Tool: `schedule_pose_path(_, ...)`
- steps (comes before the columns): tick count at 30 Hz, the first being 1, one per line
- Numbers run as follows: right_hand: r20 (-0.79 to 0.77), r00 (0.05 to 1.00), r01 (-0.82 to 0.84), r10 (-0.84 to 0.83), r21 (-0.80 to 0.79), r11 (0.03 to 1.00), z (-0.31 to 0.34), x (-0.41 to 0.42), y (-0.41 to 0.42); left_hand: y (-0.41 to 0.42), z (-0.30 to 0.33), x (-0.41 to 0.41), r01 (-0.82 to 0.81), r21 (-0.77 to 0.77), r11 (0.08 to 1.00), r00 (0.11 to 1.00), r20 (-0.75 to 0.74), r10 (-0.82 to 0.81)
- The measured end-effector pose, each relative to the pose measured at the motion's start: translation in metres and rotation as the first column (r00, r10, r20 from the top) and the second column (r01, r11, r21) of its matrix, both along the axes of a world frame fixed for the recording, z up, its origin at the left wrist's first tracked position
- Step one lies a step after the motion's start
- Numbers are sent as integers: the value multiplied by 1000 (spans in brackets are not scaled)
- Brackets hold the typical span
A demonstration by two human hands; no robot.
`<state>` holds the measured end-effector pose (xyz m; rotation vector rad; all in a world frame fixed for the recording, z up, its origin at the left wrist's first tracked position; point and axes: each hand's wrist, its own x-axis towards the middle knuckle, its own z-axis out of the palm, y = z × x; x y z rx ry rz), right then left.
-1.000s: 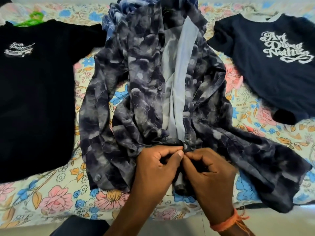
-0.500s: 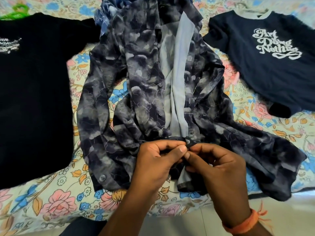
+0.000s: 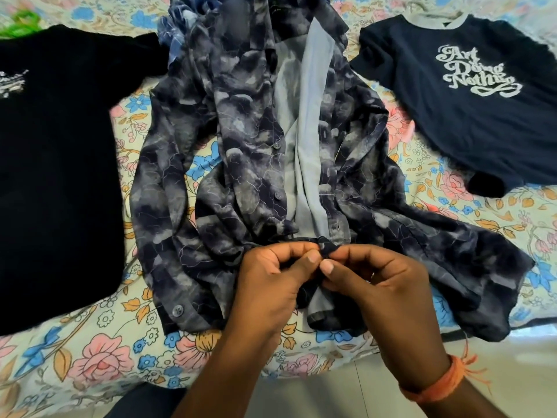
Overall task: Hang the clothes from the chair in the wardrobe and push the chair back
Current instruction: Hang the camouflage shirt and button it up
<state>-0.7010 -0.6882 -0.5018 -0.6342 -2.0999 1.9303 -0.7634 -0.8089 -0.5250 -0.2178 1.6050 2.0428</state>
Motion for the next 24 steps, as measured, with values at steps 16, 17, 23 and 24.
schedule_pose_path(16, 14, 1000, 24, -26, 106, 994, 2, 0, -2, 9, 6, 20, -44, -110, 993, 986, -163, 26)
schedule_pose_path(17, 8, 999, 50, -53, 242, 969, 0, 1, -4, 11, 6, 24, -84, -203, 976, 970, -242, 33)
schedule_pose_path(23, 6, 990, 126, -138, 373, 919, -7, 2, -9, 18, 1, 31, -285, -510, 812, 779, -617, -114)
schedule_pose_path(24, 3, 991, 126, -137, 379, 917, -7, 2, -8, 17, 2, 30, -278, -516, 810, 774, -620, -130)
